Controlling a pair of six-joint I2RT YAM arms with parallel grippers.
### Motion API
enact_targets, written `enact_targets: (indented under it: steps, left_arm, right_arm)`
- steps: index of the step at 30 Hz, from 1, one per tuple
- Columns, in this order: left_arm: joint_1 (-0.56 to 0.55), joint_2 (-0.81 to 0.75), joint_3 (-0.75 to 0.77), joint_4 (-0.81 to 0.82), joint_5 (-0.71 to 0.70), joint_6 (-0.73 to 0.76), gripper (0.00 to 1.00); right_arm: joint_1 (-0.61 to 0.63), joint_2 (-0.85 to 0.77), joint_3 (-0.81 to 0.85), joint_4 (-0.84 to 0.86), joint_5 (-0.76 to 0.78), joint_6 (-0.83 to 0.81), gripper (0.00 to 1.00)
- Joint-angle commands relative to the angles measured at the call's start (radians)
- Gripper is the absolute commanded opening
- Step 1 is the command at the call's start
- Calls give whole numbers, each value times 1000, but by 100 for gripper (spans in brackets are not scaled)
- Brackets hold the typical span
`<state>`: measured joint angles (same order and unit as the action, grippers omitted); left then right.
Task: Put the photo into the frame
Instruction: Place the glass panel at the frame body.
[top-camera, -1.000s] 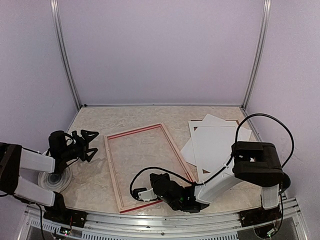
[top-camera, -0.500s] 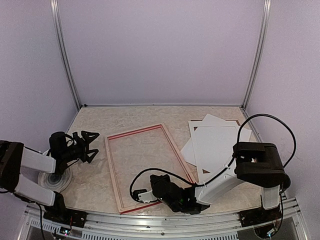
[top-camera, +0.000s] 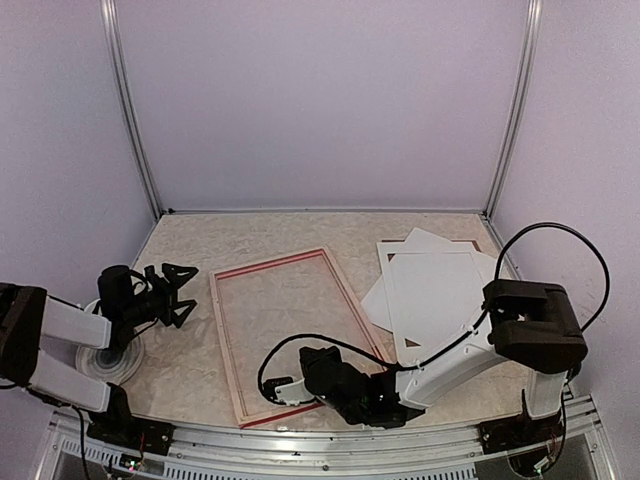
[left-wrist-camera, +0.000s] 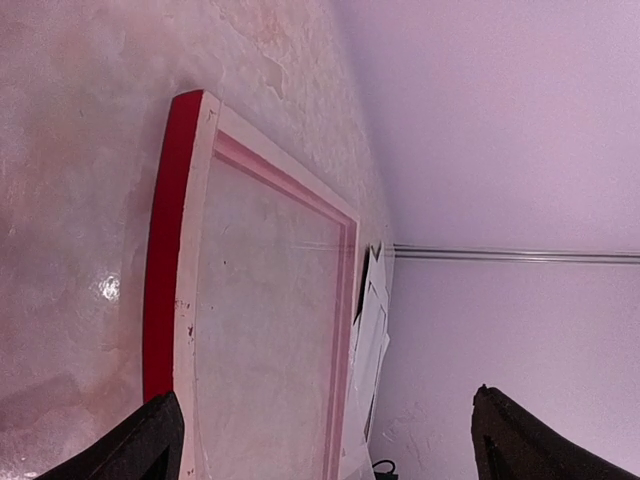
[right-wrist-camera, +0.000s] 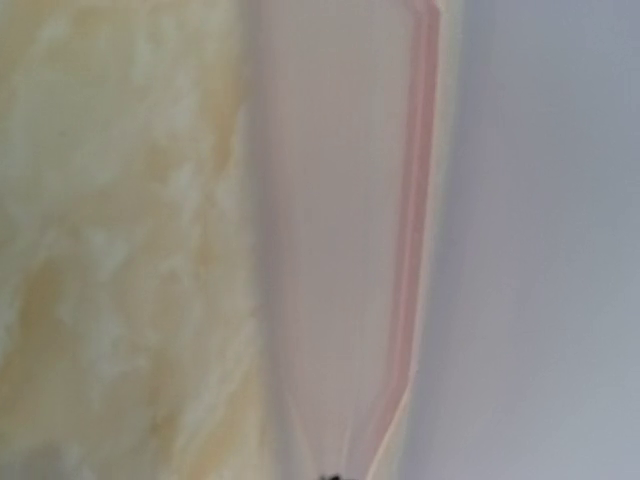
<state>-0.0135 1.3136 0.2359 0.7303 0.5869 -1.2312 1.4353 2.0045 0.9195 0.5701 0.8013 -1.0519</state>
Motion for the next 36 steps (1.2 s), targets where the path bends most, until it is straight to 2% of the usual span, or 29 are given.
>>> enact_targets:
  steps: [1, 21, 36]
  left_arm:
    - [1, -20, -12, 1, -12, -1, 99]
    - [-18, -27, -14, 3, -18, -7, 99]
    - [-28, -20, -14, 3, -25, -10, 99]
  right_arm:
    - [26, -44, 21, -34, 14, 25, 0]
    - [44, -32, 30, -69, 91, 86, 0]
    - [69, -47, 24, -99, 41, 115, 0]
